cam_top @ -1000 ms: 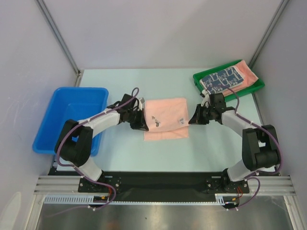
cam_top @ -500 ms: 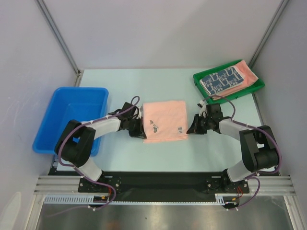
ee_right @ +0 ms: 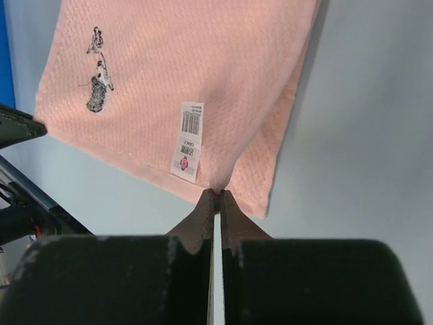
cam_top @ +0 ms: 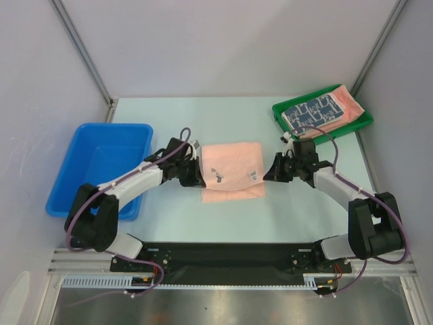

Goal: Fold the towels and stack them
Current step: Fold the towel

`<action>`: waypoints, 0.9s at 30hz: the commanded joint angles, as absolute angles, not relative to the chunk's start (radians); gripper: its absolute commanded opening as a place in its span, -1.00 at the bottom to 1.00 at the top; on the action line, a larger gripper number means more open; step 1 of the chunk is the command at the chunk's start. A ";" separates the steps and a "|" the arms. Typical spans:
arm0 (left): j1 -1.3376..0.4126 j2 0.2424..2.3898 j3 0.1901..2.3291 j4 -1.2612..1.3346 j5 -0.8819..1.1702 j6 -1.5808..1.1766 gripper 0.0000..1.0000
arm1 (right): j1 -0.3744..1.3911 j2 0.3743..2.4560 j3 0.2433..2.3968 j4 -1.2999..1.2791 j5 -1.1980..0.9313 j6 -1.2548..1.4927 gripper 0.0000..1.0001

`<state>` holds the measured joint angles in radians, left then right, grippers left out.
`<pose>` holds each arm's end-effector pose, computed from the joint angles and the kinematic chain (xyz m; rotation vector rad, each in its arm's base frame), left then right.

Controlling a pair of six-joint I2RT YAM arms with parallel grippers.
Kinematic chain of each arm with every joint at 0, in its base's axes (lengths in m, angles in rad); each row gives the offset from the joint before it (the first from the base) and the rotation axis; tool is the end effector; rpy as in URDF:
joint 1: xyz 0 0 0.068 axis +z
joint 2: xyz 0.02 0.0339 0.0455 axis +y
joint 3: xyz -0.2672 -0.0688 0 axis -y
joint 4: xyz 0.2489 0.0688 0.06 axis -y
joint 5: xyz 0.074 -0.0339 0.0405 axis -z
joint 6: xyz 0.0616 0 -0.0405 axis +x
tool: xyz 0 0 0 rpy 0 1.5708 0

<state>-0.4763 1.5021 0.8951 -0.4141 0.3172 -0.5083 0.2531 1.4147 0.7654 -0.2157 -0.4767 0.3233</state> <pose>0.2663 -0.1590 0.1744 0.0788 2.7104 -0.7428 0.2800 0.1016 0.1768 -0.1343 2.4774 0.8343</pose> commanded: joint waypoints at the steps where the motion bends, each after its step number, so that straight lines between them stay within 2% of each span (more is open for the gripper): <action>1: -0.495 1.408 0.884 -0.421 0.313 -0.540 -0.99 | 0.273 1.371 0.752 -0.219 -0.445 0.348 -1.00; 9: -0.515 1.410 0.678 -0.289 0.322 -0.572 -0.99 | 0.276 1.440 0.629 -0.114 -0.399 0.353 -1.00; 20: -0.520 1.471 0.638 -0.233 0.331 -0.565 -0.99 | 0.281 1.477 0.609 -0.078 -0.374 0.345 -1.00; 22: -0.520 1.471 0.635 -0.236 0.328 -0.568 -0.99 | 0.287 1.477 0.611 -0.081 -0.368 0.344 -0.91; 24: -0.523 1.476 0.637 -0.242 0.324 -0.566 -0.83 | 0.291 1.471 0.615 -0.089 -0.367 0.348 -0.82; 25: -0.525 1.473 0.641 -0.264 0.319 -0.566 -0.61 | 0.294 1.463 0.617 -0.095 -0.365 0.350 -0.75; 26: -0.526 1.468 0.647 -0.281 0.301 -0.563 -0.48 | 0.295 1.450 0.621 -0.104 -0.365 0.351 -0.67; 27: -0.528 1.459 0.663 -0.297 0.293 -0.558 -0.41 | 0.298 1.437 0.635 -0.132 -0.356 0.356 -0.49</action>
<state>-0.5198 1.4662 0.6498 -0.2523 0.3252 -0.5644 0.2920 1.4677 0.6098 -0.1146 -0.4019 0.3634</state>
